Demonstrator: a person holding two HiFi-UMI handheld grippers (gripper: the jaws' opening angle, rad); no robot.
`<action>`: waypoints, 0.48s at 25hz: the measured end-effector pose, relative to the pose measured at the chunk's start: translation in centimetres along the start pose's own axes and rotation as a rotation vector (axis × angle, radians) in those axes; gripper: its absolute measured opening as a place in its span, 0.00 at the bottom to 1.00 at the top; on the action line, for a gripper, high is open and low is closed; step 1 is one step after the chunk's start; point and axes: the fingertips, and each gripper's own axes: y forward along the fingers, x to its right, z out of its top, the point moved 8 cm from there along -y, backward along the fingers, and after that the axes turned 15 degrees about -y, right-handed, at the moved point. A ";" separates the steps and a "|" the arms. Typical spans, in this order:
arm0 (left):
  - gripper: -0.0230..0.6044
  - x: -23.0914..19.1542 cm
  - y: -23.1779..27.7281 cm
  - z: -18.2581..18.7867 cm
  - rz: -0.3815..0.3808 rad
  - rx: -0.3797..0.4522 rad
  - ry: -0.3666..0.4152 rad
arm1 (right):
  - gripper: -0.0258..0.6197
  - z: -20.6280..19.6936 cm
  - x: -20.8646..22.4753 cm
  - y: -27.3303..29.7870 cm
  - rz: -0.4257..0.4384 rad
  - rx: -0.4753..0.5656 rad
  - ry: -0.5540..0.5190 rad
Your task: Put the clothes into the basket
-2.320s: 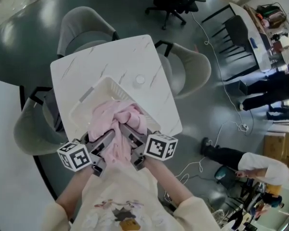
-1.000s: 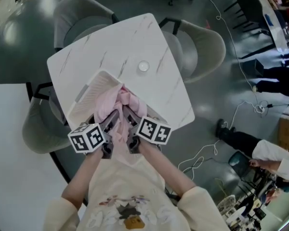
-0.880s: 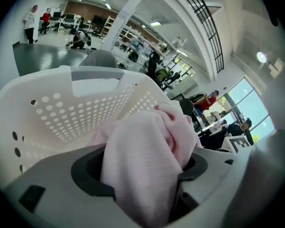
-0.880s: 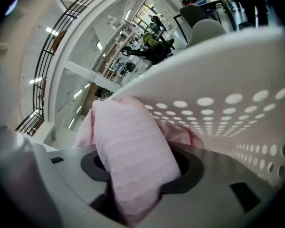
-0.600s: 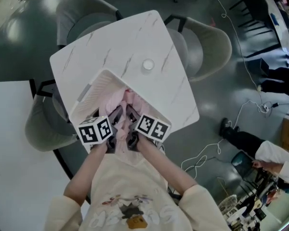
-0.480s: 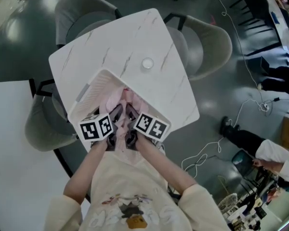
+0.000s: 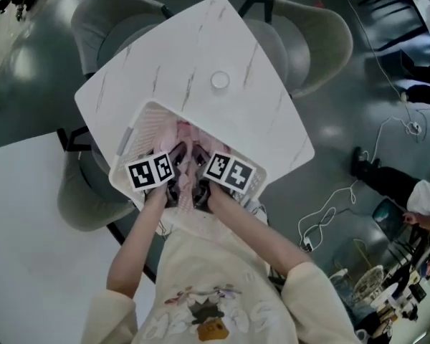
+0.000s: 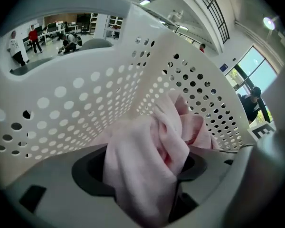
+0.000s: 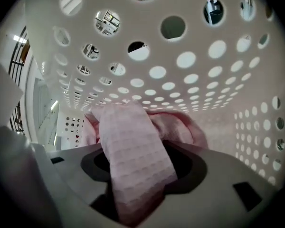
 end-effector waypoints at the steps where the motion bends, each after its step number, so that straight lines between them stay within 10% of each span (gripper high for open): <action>1: 0.59 0.1 0.0 0.1 0.014 -0.003 0.014 | 0.44 0.0 0.0 -0.1 -0.013 0.002 0.001; 12: 0.67 2.7 -2.0 0.0 0.031 0.028 0.180 | 0.60 0.5 0.8 -2.4 -0.028 0.035 -0.020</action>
